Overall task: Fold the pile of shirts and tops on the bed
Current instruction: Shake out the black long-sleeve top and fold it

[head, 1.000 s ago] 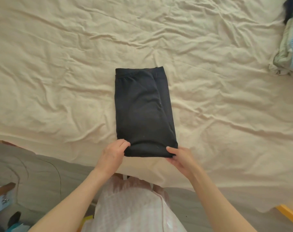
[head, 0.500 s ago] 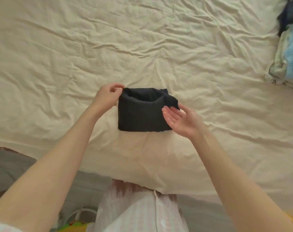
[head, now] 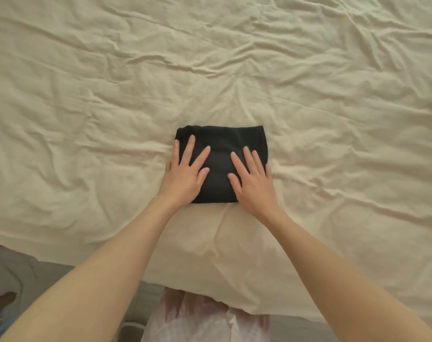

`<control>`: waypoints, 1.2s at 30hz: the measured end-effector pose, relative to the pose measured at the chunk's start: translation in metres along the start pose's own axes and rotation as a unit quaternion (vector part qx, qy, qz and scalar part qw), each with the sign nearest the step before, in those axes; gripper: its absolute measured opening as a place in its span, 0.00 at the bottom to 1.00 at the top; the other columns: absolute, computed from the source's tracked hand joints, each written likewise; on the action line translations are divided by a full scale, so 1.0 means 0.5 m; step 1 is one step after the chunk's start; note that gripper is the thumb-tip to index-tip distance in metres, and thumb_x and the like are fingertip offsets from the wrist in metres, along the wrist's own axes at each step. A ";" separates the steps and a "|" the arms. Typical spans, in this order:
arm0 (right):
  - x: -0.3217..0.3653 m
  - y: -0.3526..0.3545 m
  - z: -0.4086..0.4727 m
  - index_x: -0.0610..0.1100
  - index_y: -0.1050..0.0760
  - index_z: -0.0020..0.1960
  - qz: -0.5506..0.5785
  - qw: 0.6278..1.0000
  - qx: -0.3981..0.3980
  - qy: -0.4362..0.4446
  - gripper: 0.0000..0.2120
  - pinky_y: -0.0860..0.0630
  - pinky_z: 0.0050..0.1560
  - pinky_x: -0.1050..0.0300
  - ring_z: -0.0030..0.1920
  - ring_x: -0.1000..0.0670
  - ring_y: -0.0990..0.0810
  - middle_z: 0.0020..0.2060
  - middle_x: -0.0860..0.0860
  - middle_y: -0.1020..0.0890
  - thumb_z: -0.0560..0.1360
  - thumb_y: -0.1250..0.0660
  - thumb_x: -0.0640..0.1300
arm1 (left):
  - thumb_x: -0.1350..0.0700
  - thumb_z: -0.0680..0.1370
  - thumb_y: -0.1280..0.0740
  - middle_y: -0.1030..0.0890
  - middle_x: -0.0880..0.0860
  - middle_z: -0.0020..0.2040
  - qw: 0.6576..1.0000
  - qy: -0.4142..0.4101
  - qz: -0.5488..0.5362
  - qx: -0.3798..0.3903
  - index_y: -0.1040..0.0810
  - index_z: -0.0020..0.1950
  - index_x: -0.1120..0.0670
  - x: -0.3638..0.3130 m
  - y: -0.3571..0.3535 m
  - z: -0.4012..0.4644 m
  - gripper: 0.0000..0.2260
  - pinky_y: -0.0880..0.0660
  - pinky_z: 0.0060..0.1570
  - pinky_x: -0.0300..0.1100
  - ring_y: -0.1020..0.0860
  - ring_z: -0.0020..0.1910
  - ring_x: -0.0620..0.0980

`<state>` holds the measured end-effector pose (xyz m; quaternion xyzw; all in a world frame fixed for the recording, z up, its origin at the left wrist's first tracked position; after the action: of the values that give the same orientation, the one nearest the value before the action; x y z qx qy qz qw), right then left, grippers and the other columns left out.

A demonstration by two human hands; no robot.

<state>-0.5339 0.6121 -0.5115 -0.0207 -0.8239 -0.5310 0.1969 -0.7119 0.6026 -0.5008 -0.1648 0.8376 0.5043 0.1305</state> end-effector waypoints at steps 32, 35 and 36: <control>0.007 0.312 -0.385 0.46 0.25 0.53 0.487 0.766 -0.226 -0.353 0.07 0.21 0.49 0.53 0.51 0.49 0.22 0.49 0.52 0.20 0.76 0.33 0.42 | 0.56 0.80 0.38 0.24 0.41 0.54 0.937 -0.004 -0.349 0.028 0.31 0.65 0.45 -0.245 0.210 -0.233 0.15 0.24 0.51 0.45 0.23 0.52 0.44; -0.035 0.354 -0.496 0.47 0.26 0.55 0.488 0.747 -0.267 -0.364 0.07 0.21 0.50 0.54 0.52 0.50 0.22 0.50 0.52 0.21 0.77 0.34 0.43 | 0.56 0.79 0.37 0.25 0.39 0.53 0.943 -0.067 -0.324 0.037 0.31 0.65 0.46 -0.349 0.203 -0.279 0.15 0.24 0.49 0.43 0.23 0.50 0.41; -0.053 0.366 -0.536 0.47 0.27 0.55 0.492 0.738 -0.276 -0.370 0.07 0.21 0.51 0.55 0.52 0.51 0.23 0.50 0.52 0.21 0.77 0.34 0.43 | 0.56 0.79 0.37 0.24 0.38 0.52 0.946 -0.089 -0.310 0.038 0.31 0.65 0.46 -0.386 0.198 -0.297 0.15 0.24 0.49 0.41 0.24 0.50 0.40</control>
<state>-0.3840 0.4598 -0.2661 -0.6717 -0.5242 -0.5147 0.0957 -0.5844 0.5420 -0.2792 -0.3656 0.7489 0.4193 0.3601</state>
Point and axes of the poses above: each hand's wrist, its own z-axis towards the middle knuckle, its own y-axis out of the back of the hand, x = y × z, the point moved 1 cm from there along z, towards the middle knuckle
